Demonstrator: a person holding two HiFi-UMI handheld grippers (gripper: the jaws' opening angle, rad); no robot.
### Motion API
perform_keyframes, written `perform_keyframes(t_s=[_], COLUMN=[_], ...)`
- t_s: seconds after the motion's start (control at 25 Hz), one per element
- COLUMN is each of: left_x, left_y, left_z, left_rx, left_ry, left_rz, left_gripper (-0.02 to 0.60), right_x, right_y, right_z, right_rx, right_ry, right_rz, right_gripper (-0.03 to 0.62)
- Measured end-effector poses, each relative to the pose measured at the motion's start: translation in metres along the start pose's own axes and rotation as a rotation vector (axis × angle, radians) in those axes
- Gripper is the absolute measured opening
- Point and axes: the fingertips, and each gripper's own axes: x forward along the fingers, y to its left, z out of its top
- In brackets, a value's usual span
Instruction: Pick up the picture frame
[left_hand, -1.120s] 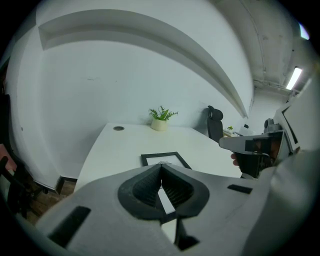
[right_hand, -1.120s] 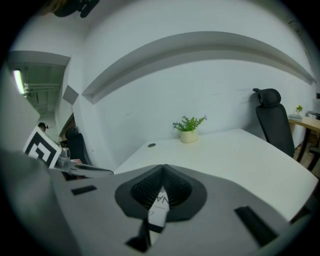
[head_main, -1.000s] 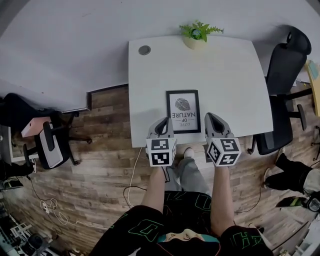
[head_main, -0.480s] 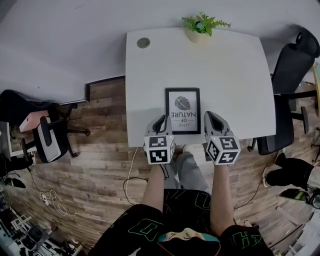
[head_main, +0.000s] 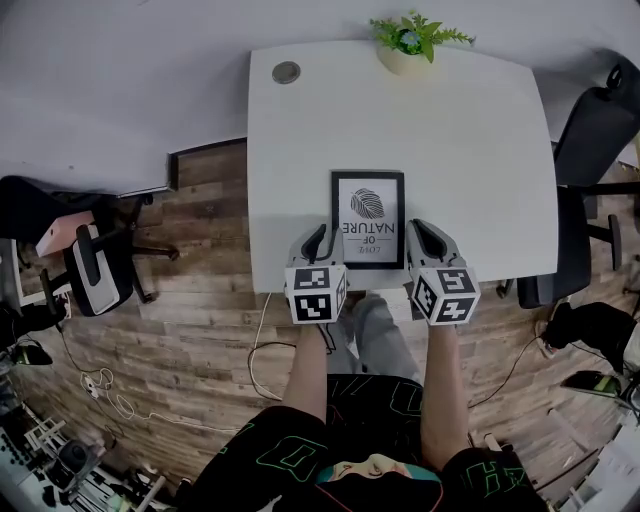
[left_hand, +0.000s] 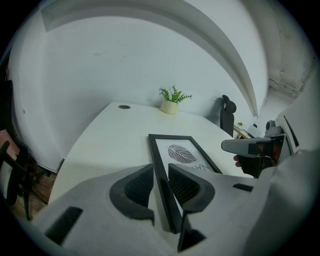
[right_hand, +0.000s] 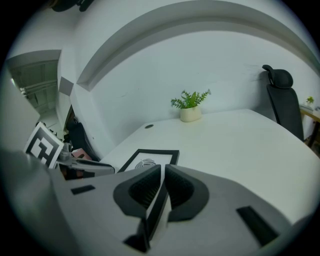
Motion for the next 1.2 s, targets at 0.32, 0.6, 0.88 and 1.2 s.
perform_keyframes(t_s=[0.32,0.6,0.88,1.2], left_x=[0.011,0.015,0.021,0.024], left_y=[-0.001,-0.001,-0.003,-0.006], left_z=[-0.010,-0.013,-0.011,-0.013], left_rx=[-0.018,-0.024,-0.002,-0.001], left_ry=[0.033,0.044,0.071,0.098], left_rz=[-0.014,-0.024,-0.038,-0.035], left_gripper=[0.130,0.144,0.144,0.137], right_x=[0.015,0.023,0.032,0.038], right_y=[-0.002,-0.002,-0.005,-0.004], right_z=[-0.018,-0.030,-0.036,-0.045], right_rx=[0.013,0.019,0.015,0.020], right_ry=[0.074,0.132,0.182,0.231], right_rz=[0.020,0.025,0.008,0.012], right_gripper=[0.082,0.122,0.127,0.115])
